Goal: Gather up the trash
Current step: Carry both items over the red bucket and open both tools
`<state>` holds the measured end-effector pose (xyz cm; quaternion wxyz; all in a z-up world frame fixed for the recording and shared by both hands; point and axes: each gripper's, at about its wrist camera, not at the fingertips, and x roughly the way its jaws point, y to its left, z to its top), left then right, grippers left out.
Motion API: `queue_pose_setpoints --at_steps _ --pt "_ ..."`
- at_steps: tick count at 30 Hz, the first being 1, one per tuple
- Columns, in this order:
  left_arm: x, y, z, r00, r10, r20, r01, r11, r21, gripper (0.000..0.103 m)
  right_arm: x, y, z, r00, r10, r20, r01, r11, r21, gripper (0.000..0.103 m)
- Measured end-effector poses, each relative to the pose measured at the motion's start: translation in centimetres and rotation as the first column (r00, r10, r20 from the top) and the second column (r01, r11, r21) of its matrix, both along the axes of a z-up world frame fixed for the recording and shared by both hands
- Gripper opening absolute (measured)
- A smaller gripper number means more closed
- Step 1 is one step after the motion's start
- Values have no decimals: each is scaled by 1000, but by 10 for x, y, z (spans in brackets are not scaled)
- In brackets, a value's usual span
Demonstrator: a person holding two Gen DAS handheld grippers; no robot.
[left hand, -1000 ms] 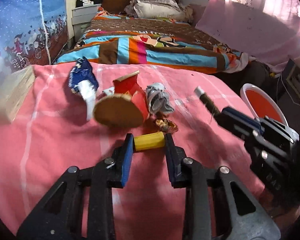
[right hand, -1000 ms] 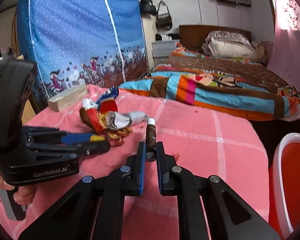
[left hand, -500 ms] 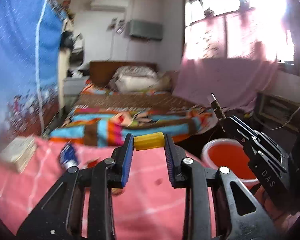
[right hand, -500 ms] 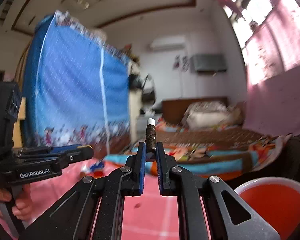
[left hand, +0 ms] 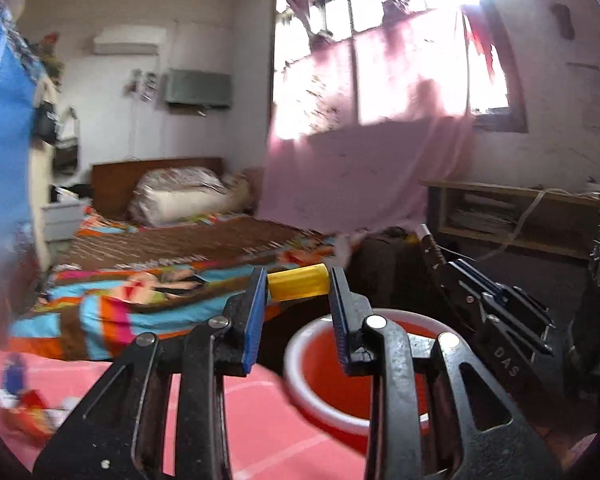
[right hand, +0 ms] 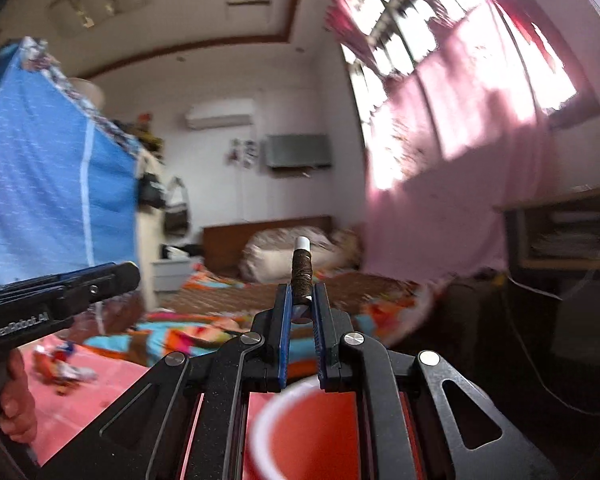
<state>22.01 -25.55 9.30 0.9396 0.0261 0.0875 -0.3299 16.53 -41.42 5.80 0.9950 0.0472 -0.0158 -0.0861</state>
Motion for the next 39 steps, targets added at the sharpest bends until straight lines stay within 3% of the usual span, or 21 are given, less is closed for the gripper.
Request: queue_pose_setpoints --at_steps 7,11,20,27,33,35,36,37,39 --pt "19 -60 -24 987 -89 -136 100 992 71 44 5 -44 -17 984 -88 -153 100 992 72 8" --pt "35 -83 -43 967 -84 -240 119 984 136 44 12 -59 -28 967 -90 -237 118 987 108 8" --pt "69 -97 -77 876 -65 -479 151 978 145 44 24 -72 -56 908 -36 -418 122 976 181 9" --pt "72 -102 -86 840 -64 -540 171 974 151 44 25 -77 -65 885 -17 -465 125 971 202 10" --pt "72 -102 -86 832 -55 -552 164 975 149 52 27 -82 -68 873 -12 -488 138 965 223 10" --pt "73 -98 -84 836 -46 -547 147 979 142 56 26 -83 -67 875 -12 -485 139 964 227 13" --pt "73 -96 -83 838 -41 -544 137 981 137 60 25 -83 -66 877 -12 -481 139 963 229 20" --pt "74 -94 -81 840 -36 -542 127 983 131 63 26 -83 -65 880 -11 -474 138 963 233 36" --pt "74 -89 -79 843 -24 -537 107 986 124 66 24 -82 -63 891 -5 -454 131 960 247 48"
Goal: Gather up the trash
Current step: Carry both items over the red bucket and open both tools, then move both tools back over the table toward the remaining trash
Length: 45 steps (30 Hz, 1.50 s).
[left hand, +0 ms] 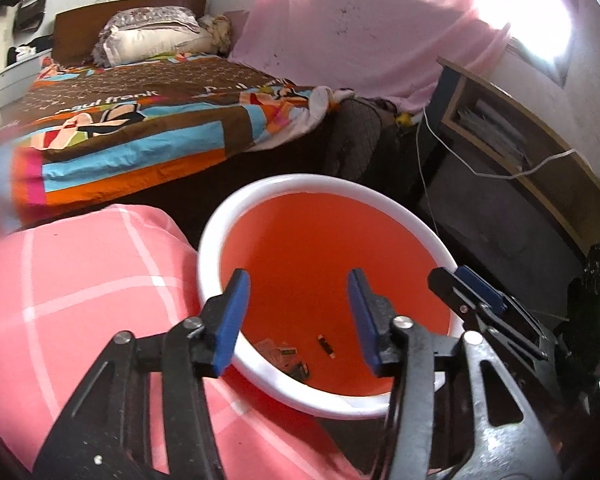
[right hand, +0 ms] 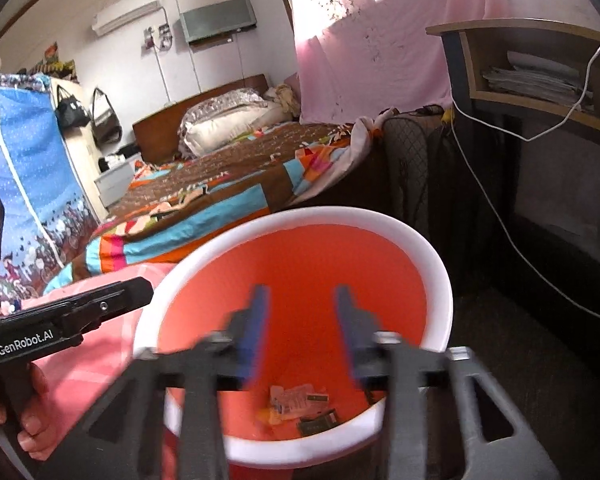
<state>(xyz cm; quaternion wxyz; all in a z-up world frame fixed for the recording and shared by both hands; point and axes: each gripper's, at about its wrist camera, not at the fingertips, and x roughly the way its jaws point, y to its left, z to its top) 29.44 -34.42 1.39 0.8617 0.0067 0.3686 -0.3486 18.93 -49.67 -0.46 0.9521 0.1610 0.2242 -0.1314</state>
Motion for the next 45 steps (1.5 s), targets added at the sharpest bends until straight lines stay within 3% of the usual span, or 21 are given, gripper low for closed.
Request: queue_pose_setpoints --at_steps 2,5,6,7,11,13,19,21,26,29,33,36,38,45 --pt "1 5 4 1000 23 11 -23 1000 -4 70 0 2 3 1000 0 10 0 1000 -8 48" --pt "-2 17 13 995 81 61 -81 997 -9 92 0 7 8 1000 -7 31 8 1000 -19 51" --pt "-3 22 16 992 100 77 -98 995 -18 100 0 9 10 999 -12 43 13 1000 -28 61" --pt "-5 28 20 987 124 101 -121 992 -34 103 -2 11 13 998 -15 61 17 999 -35 77" --pt "-13 56 31 961 210 178 -197 976 -88 103 -8 25 26 988 -18 151 28 997 -68 87" --pt "-15 68 34 952 237 194 -221 970 -98 103 -9 32 30 983 -14 182 30 996 -86 103" --pt "-32 106 43 900 332 281 -307 943 -132 103 -15 53 42 957 26 288 11 992 -124 103" --pt "-40 121 47 872 379 310 -341 924 -172 103 -20 60 47 941 34 337 10 992 -129 103" --pt "-63 164 60 770 512 380 -422 856 -298 103 -27 77 59 902 63 427 -3 990 -141 103" --pt "-72 185 66 730 555 398 -454 830 -324 103 -27 89 64 886 98 452 -31 988 -154 103" --pt "-82 209 69 681 586 440 -515 810 -282 103 -25 109 69 873 138 467 -61 983 -175 103" --pt "-93 226 67 625 591 509 -581 789 -202 103 -25 123 72 865 163 475 -82 979 -186 103" --pt "-101 240 65 589 609 532 -615 764 -193 103 -25 133 73 861 172 478 -91 978 -189 103" --pt "-118 299 55 536 672 511 -683 701 -205 103 -21 168 77 833 257 490 -171 962 -213 103"
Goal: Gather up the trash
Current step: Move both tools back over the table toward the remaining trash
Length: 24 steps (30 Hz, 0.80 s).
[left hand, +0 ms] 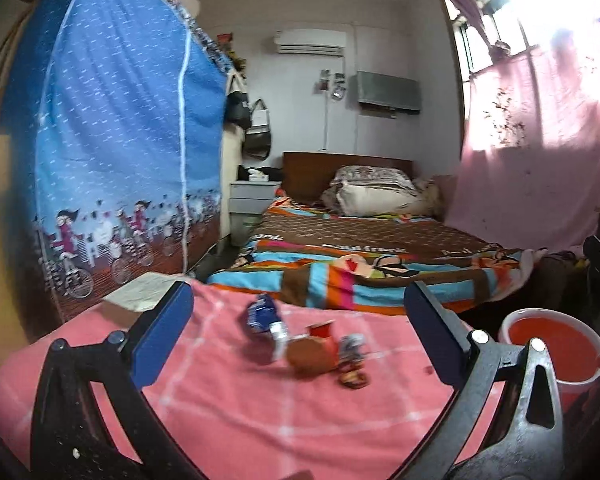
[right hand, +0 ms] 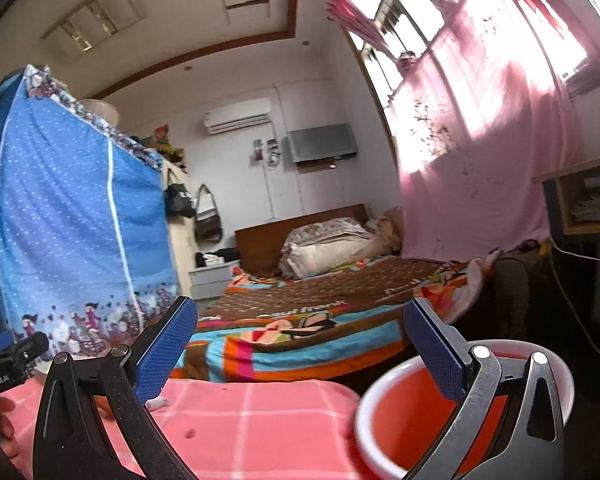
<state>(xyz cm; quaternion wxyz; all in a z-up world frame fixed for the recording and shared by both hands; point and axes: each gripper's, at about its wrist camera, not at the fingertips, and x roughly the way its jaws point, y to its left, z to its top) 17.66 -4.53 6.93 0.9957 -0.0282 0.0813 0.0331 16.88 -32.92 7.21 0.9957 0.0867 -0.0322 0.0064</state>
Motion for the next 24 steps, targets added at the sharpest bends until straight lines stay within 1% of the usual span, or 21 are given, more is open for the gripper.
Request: queue_pose_setpoints --at_steps 6,8,10,13,16,18,20,21,22,23,24 --pt "-6 33 -3 999 38 10 -38 999 -37 103 10 37 0 998 69 -6 -69 996 -60 103" --pt "-4 43 -4 999 51 11 -50 997 -61 103 14 48 0 996 84 -7 -84 993 -79 103" --pt "-3 50 -4 999 51 6 -50 997 -66 103 17 62 -2 996 89 0 -88 990 -106 103" --pt "5 54 -5 1000 30 -8 -31 998 -62 103 25 81 -3 993 115 -5 -115 982 -151 103" --pt "15 53 -6 999 -19 -36 16 998 -66 103 40 99 -4 989 145 -37 -150 969 -198 103" --pt "24 52 -9 996 -58 -65 54 996 -76 103 48 108 -6 984 171 -60 -180 959 -219 103" --pt "34 50 -13 989 -94 -110 86 993 -83 103 59 115 -7 973 204 -104 -224 946 -233 103" --pt "39 50 -15 986 -102 -131 91 992 -84 103 63 117 -9 968 218 -125 -242 943 -230 101" --pt "45 49 -17 980 -118 -160 105 990 -92 103 68 118 -10 962 230 -148 -260 939 -225 95" --pt "48 50 -19 976 -129 -176 113 989 -100 103 76 121 -13 952 241 -189 -280 935 -219 90" --pt "53 50 -21 971 -142 -193 122 986 -113 103 82 122 -16 943 250 -219 -296 931 -215 83"
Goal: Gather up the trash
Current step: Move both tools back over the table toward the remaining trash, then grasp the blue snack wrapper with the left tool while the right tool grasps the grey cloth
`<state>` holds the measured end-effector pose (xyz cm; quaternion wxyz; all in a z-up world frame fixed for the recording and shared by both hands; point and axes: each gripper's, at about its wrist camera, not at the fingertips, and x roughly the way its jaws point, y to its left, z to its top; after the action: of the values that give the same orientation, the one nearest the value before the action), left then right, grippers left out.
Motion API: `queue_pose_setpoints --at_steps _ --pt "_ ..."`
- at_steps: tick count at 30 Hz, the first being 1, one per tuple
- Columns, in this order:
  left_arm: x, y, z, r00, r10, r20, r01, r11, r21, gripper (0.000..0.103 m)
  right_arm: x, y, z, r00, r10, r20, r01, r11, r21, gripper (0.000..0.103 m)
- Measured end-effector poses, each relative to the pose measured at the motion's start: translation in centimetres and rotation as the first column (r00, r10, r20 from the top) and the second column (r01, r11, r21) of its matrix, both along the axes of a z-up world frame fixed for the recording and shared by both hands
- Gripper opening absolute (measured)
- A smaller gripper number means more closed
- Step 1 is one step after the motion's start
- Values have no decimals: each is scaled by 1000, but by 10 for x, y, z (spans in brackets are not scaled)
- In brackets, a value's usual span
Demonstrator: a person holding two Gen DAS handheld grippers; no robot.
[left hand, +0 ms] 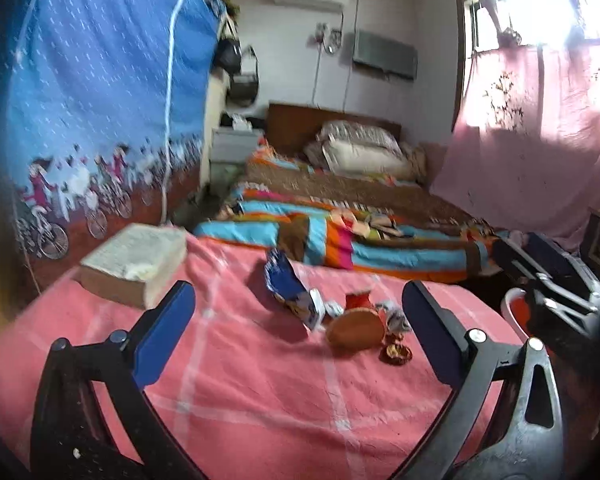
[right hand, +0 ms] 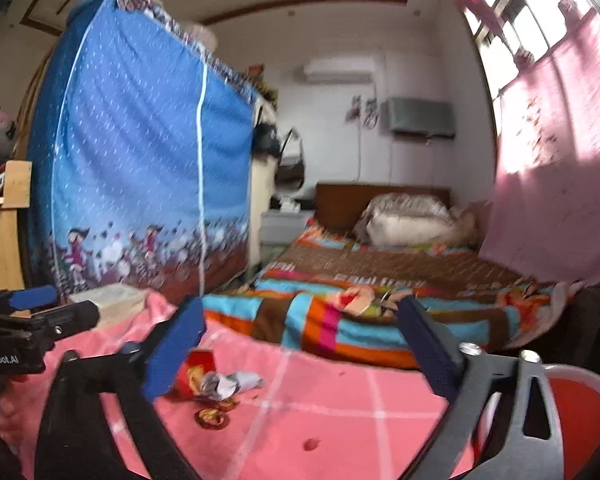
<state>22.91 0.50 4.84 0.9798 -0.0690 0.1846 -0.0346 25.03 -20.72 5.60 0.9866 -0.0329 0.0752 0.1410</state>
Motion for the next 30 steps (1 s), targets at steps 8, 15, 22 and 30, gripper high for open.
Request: queue_pose_setpoints --at_steps 8,15,22,30 --pt "47 10 -13 985 -70 -160 55 994 -93 100 44 23 -13 969 68 -239 -73 997 -11 57" --pt "73 11 -32 952 -137 -274 86 978 -188 91 66 47 -31 915 102 -391 -139 988 -66 43" --pt "85 6 -46 916 -175 -362 102 972 -214 60 73 44 -45 850 136 -509 -176 984 -30 40" --pt "81 10 -47 916 -183 -357 100 966 -238 37 81 49 -58 796 165 -582 -201 980 3 35"
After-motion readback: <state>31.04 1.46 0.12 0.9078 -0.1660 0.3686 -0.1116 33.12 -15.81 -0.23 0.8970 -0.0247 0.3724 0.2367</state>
